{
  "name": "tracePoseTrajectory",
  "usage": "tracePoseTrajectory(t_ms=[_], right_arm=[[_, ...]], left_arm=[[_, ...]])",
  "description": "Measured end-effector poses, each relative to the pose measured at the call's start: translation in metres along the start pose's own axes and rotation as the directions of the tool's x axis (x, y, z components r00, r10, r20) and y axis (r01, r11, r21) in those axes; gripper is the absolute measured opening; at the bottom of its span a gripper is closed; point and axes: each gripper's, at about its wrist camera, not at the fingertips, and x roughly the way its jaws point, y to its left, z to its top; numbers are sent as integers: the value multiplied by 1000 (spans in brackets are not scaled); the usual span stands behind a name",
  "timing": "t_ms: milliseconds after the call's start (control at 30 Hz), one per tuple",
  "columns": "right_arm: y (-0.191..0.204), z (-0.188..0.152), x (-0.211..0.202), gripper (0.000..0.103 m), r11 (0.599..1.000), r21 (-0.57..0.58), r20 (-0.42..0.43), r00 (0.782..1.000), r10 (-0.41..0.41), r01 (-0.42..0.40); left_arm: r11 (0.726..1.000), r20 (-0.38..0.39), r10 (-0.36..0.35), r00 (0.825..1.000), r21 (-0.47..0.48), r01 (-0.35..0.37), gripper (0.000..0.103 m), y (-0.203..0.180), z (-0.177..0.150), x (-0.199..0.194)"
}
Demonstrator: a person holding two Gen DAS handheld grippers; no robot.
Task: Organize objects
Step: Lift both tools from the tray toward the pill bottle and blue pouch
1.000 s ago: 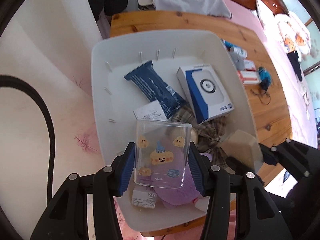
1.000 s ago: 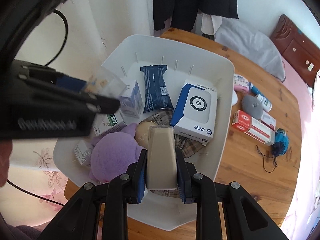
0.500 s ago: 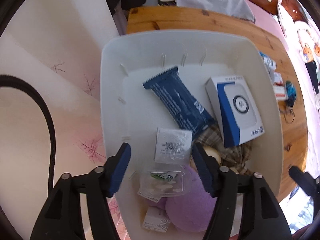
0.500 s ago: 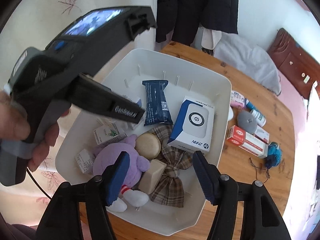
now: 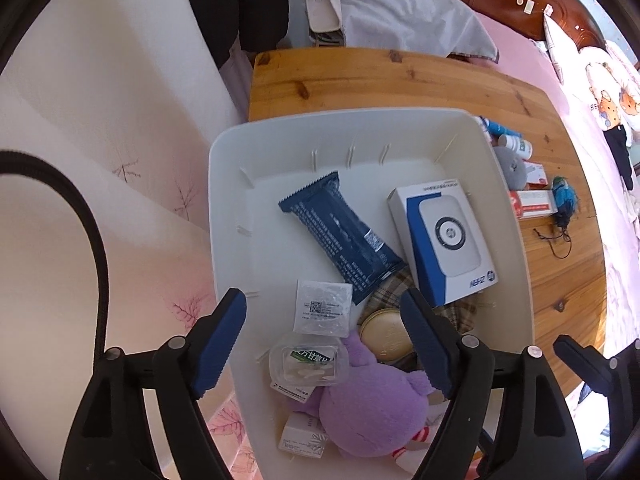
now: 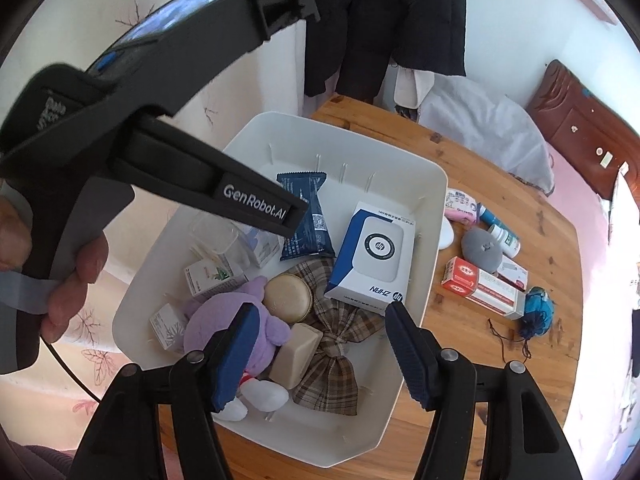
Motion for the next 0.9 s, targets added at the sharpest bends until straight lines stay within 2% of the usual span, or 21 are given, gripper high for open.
tracePoseTrajectory(t_ms=[333, 900], right_arm=[[-4, 1, -16, 67, 1000, 0, 41, 999, -16, 16], [-23, -3, -66, 67, 998, 17, 147, 987, -57, 55]], left_arm=[[999, 48, -23, 999, 23, 21, 83, -11, 6, -26], [996, 118, -62, 991, 78, 53, 83, -36, 5, -71]])
